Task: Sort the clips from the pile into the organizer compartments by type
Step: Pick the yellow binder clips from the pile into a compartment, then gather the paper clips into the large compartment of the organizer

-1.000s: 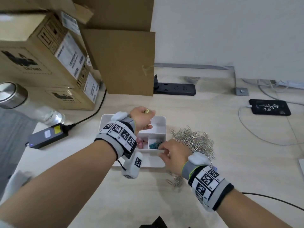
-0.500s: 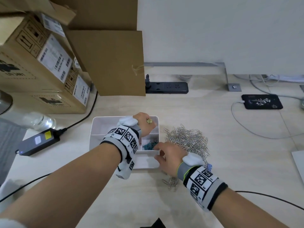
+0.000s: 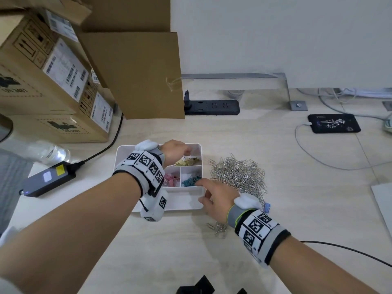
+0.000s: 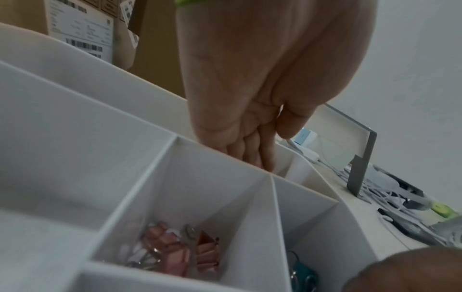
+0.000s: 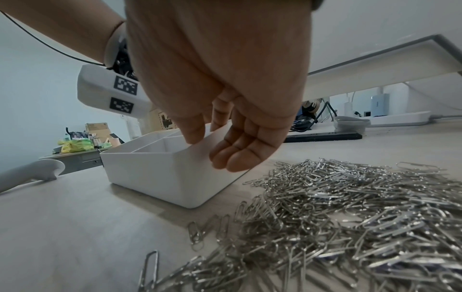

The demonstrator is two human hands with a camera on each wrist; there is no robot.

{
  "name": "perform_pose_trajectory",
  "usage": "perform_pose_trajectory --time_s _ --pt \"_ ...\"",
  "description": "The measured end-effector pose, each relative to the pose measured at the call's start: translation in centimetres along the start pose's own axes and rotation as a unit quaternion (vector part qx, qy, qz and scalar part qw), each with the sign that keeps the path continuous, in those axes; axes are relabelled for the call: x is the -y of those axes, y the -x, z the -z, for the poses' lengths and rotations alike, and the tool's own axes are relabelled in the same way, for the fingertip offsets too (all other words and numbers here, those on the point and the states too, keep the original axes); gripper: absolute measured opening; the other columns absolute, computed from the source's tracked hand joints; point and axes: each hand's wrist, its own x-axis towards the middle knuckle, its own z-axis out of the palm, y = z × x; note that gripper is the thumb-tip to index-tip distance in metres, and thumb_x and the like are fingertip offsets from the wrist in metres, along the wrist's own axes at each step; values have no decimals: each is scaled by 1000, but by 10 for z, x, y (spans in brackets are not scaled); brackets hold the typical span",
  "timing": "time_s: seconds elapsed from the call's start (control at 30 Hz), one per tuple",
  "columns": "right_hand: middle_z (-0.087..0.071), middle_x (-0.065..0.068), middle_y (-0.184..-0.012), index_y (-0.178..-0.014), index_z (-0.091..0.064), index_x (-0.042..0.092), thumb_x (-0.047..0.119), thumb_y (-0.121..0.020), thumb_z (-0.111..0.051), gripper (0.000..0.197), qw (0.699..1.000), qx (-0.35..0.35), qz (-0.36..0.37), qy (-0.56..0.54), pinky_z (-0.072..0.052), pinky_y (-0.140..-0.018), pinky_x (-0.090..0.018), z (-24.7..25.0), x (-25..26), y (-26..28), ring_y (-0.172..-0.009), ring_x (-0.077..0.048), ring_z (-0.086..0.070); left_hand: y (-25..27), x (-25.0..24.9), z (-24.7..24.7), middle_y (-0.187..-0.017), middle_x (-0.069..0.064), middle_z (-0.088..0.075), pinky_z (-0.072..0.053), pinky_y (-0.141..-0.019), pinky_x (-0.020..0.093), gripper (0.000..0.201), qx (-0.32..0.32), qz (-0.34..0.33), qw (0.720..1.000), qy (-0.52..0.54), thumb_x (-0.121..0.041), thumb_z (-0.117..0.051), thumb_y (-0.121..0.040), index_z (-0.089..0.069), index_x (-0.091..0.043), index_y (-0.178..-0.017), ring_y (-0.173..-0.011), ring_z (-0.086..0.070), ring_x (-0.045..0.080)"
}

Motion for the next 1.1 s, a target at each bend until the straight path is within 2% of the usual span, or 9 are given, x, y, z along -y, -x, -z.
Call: perform_pose_trajectory --time_s 0.07,0.17,0.43,0.53,0.6,0.77,0.9,1.0,1.1 --pt "-63 4 -96 -129 -38 40 35 -91 -53 41 1000 -1 2 -2 -51 -76 -34 0 0 2 -87 -22 -61 7 2 7 -118 4 -69 -49 -97 36 29 12 -7 998 63 -25 -55 -97 -70 -9 -117 -113 -61 20" --pt "-63 3 -96 -133 -37 39 33 -91 -54 45 1000 -6 3 -9 -50 -76 -33 -1 1 6 -86 -21 -60 21 3 21 -113 4 -70 -54 -85 31 25 4 -36 994 103 -22 -48 -102 -67 -12 -116 -104 -65 20" --pt "-64 9 -92 -130 -41 44 24 -88 -52 47 997 -52 -20 -59 -48 -68 -26 10 -1 13 -69 -11 -56 53 11 54 -94 2 -72 -58 -71 28 21 -123 -124 970 167 -16 -48 -102 -67 -21 -93 -76 -67 13" --pt "-64 13 -92 -126 -46 43 25 -88 -54 43 991 -92 -49 -78 -45 -61 -22 15 -6 14 -58 -2 -52 68 13 48 -87 -1 -72 -56 -66 26 23 -154 -158 959 176 -15 -48 -102 -67 -22 -90 -73 -66 13" --pt "-62 14 -89 -124 -49 41 26 -88 -57 40 986 -116 -66 -95 -49 -59 -24 18 -11 15 -54 -3 -54 78 17 32 -84 -2 -72 -56 -64 26 23 -162 -190 955 159 -13 -50 -100 -67 -24 -90 -72 -66 14" --pt "-61 15 -79 -114 -57 41 28 -89 -61 29 971 -159 -120 -129 -55 -67 -31 33 -29 34 -65 -17 -64 98 29 -32 -82 -3 -71 -54 -62 26 12 -98 -272 956 60 -15 -59 -95 -68 -22 -97 -71 -66 17" --pt "-61 15 -79 -112 -60 33 29 -87 -63 26 955 -204 -180 -119 -54 -75 -34 36 -60 58 -66 -17 -62 109 45 -79 -81 -10 -67 -43 -59 5 12 -35 -333 942 -31 -14 -65 -92 -71 -17 -102 -61 -56 -7" --pt "-65 9 -90 -113 -61 29 30 -88 -61 25 939 -221 -239 -110 -47 -73 -27 36 -89 84 -72 -19 -61 111 63 -105 -85 -10 -66 -42 -62 5 13 3 -351 931 -95 -15 -67 -90 -74 -16 -102 -65 -59 0" --pt "-66 3 -100 -114 -60 27 31 -89 -60 26 922 -226 -297 -103 -44 -75 -26 35 -112 103 -81 -20 -60 108 78 -120 -93 -7 -66 -32 -65 0 18 26 -349 923 -159 -19 -70 -88 -73 -18 -106 -73 -60 8"
